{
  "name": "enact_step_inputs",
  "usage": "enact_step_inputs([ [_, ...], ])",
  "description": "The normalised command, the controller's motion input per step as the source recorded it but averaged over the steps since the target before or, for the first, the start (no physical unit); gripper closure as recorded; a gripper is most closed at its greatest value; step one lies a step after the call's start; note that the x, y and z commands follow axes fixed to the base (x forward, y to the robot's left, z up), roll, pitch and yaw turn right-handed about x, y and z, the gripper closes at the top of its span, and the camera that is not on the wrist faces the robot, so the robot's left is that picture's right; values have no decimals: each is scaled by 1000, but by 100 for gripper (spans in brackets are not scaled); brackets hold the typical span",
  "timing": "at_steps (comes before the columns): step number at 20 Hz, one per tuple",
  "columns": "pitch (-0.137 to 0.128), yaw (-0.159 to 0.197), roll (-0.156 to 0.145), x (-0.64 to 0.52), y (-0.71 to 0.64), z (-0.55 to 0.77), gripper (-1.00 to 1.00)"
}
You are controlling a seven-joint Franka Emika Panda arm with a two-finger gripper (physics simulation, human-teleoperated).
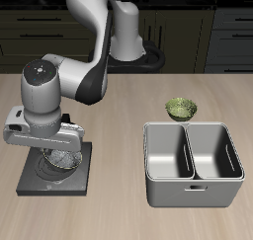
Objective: Place the black bowl on the flat stove and turn on the flat stove
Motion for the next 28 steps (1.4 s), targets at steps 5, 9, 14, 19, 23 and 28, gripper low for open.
enact_step_inputs([
  [5, 71, 35, 9, -60, 145, -269, -100],
  [9, 6, 12, 8, -82, 66, 4, -100],
  [14, -18, -7, -22, -228, 24, 169, -100],
  [19, -37, -44, -61, -331, -115, 325, -100],
  [23, -96, -46, 9, -540, -32, 359, -100],
  [28, -37, -4, 62, -344, 95, 99, -100],
])
